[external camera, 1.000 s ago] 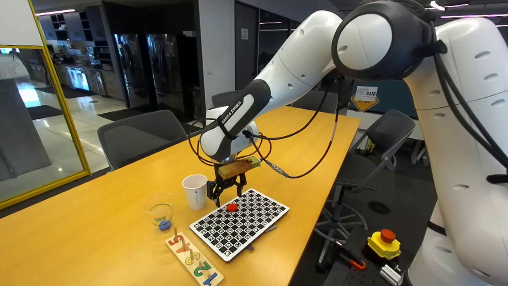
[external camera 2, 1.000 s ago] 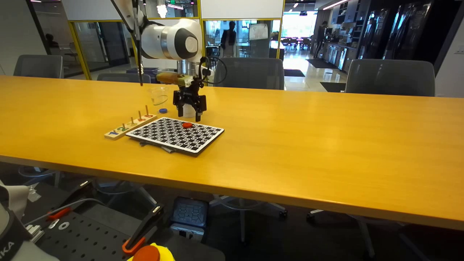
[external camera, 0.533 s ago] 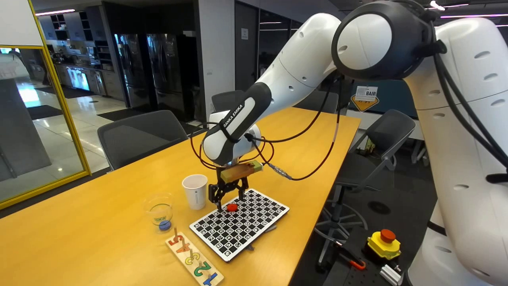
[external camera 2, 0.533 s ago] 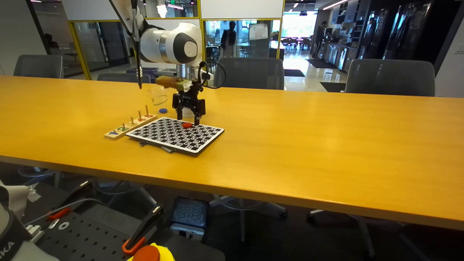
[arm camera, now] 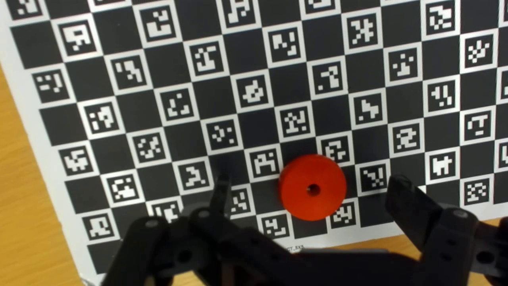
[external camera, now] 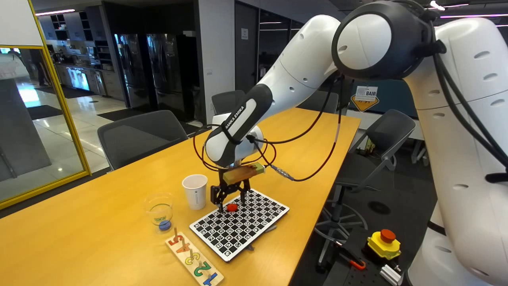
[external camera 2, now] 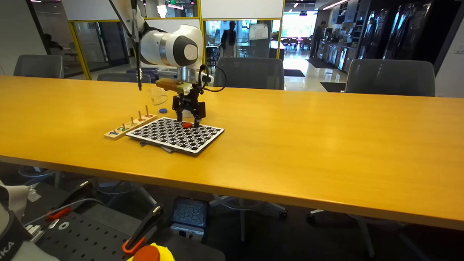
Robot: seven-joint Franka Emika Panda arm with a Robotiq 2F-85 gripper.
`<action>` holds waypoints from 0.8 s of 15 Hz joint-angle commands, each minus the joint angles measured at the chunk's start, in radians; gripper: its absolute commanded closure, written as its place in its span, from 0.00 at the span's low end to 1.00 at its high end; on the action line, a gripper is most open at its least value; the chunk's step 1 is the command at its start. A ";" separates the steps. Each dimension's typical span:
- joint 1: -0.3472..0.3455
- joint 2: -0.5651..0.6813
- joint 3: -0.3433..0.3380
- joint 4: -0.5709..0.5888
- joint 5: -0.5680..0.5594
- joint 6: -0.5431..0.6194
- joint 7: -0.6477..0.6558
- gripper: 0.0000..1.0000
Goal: Put the blue ring in the clear cup and the orange rings in the white cup
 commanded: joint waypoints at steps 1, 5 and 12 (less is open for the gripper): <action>-0.015 -0.041 0.011 -0.043 0.030 0.038 -0.028 0.00; -0.013 -0.062 0.009 -0.065 0.026 0.062 -0.025 0.00; -0.015 -0.064 0.012 -0.075 0.027 0.064 -0.033 0.51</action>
